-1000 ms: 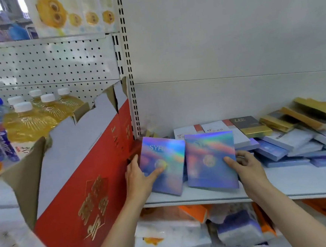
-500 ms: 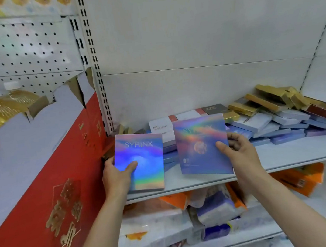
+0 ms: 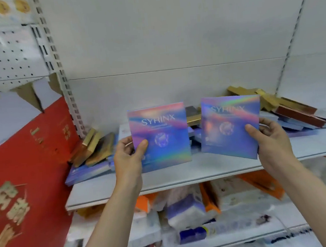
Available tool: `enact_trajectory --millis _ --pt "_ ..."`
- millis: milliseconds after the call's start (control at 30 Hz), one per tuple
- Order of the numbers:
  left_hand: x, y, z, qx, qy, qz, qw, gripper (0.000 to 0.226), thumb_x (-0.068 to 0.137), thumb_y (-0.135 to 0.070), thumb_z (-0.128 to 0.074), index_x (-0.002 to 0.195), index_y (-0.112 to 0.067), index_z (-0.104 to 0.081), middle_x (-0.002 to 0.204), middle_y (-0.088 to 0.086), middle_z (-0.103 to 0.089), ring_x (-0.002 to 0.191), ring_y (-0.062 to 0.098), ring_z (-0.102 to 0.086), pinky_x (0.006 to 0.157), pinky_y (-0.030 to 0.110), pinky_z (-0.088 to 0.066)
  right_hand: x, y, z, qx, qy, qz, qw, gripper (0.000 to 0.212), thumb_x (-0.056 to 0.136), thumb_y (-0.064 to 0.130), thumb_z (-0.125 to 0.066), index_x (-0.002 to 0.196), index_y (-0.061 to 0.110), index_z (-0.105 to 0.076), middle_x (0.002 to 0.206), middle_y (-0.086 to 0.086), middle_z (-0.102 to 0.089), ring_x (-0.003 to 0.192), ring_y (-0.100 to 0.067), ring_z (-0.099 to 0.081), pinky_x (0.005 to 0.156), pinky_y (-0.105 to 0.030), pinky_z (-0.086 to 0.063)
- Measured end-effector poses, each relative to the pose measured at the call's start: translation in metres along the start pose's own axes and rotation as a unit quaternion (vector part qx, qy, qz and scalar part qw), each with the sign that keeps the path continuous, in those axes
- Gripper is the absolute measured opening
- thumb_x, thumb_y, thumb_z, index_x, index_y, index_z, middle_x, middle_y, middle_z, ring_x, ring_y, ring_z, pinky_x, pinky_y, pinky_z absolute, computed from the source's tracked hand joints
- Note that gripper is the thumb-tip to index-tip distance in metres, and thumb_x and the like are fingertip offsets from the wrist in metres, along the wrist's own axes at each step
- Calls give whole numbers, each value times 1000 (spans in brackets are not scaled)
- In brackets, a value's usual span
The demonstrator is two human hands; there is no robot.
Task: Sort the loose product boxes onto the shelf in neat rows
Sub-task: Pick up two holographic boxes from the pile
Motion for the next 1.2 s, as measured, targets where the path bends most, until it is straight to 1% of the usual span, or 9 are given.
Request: enact_trajectory --millis 100,200,267,367,533,767,933,1067,1200 --pt "-23 11 -73 -16 25 11 1000 22 86 -2 -68 98 -15 -56 98 9 -71 90 24 -65 82 41 -51 24 13 69 -7 -31 23 999 77 52 57 -89 111 15 -60 105 -7 -72 100 -28 -68 92 -45 -53" --pt "-49 25 -146 -32 49 27 998 23 86 -7 -70 100 -18 -56 107 13 -70 96 27 -67 86 41 -54 48 25 139 2 -39 32 999 31 85 16 -74 113 12 -60 105 -4 -73 107 -32 -67 96 -48 -52" --pt "-66 35 -195 -51 65 35 996 23 86 -8 -70 101 -16 -55 108 12 -70 98 26 -67 86 40 -55 63 29 186 -5 -52 29 998 23 88 6 -69 107 17 -61 107 -6 -72 103 -29 -68 96 -49 -52" --pt "-89 52 -264 -72 89 50 992 22 87 -5 -68 100 -16 -54 104 10 -70 92 23 -68 83 36 -57 83 34 250 -23 -76 27 996 23 88 6 -70 105 19 -61 104 -8 -72 94 -26 -69 90 -50 -53" --pt "-113 79 -364 -69 124 76 987 22 87 -8 -69 98 -19 -54 108 10 -70 93 23 -69 77 36 -58 113 36 336 -13 -115 21 993 25 89 1 -66 112 10 -57 86 1 -74 75 -12 -71 68 -30 -57" --pt "-113 116 -494 -80 161 93 979 24 87 -10 -69 102 -21 -54 105 5 -72 100 24 -69 81 41 -57 180 27 425 20 -150 20 988 32 89 2 -67 119 4 -57 95 -12 -70 85 -27 -67 83 -46 -51" --pt "-89 143 -584 -85 162 57 981 24 86 -7 -70 102 -18 -55 101 5 -70 93 21 -69 77 33 -56 264 19 474 21 -126 27 991 30 86 4 -69 114 7 -59 96 -6 -74 87 -23 -71 90 -51 -52" --pt "-56 151 -638 -93 119 37 988 24 86 -5 -69 97 -20 -54 91 2 -69 77 12 -68 65 25 -55 340 5 487 12 -89 11 996 41 84 3 -70 122 -1 -55 107 -13 -71 97 -29 -68 96 -54 -50" --pt "-28 162 -666 -89 104 73 988 22 88 -11 -69 98 -22 -53 92 0 -73 74 14 -71 60 33 -58 397 -26 486 8 -35 -27 999 60 64 28 -87 113 7 -59 104 -11 -73 94 -25 -71 90 -47 -56"
Point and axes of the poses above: each hand's wrist, its own x-axis towards the middle knuckle, its own z-axis out of the back of the hand, y = z × x, the point moved 6 cm from there along x, towards the middle knuckle
